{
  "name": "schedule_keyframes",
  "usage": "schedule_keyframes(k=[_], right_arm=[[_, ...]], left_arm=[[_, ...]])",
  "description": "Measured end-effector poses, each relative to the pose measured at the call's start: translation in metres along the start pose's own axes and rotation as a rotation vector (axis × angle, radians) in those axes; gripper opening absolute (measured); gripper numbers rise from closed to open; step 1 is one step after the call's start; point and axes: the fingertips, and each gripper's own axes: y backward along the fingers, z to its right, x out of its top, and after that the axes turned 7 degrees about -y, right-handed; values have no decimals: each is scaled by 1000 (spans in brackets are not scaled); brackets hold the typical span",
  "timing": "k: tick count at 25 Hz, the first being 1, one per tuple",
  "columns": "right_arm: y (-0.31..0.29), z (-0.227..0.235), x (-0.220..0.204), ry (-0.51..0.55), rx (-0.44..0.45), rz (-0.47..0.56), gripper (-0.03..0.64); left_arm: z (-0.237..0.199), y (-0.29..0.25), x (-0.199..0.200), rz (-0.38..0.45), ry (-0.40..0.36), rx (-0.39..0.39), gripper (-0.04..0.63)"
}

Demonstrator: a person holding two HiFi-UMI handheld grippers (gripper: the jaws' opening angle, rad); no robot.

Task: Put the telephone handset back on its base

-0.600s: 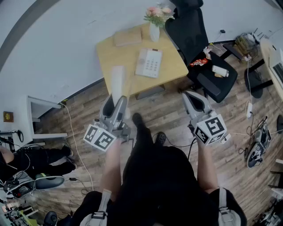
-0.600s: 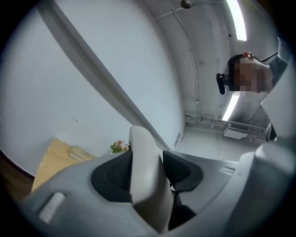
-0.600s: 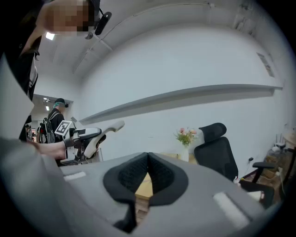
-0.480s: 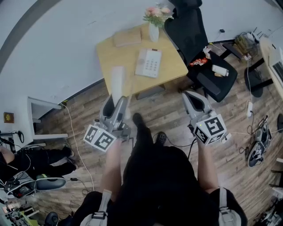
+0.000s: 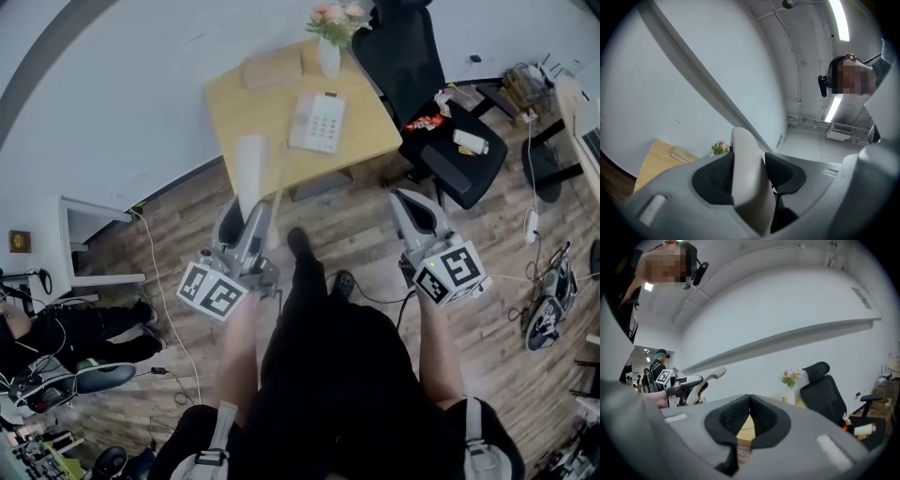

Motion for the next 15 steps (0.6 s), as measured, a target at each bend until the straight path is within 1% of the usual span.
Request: schedule_keyframes(k=[6,11,15], right_arm=[[-7,5,-10,-14,-19,-28,3],[-22,10,-17,-37,-27,-44,3],[-35,15,-15,-36,-33,-49,3]], left_arm=[[-7,-2,-4,-27,-2,20,216],[-22,-8,-8,-42,15,20,216],[-37,-19,-9,-48,31,23,216]])
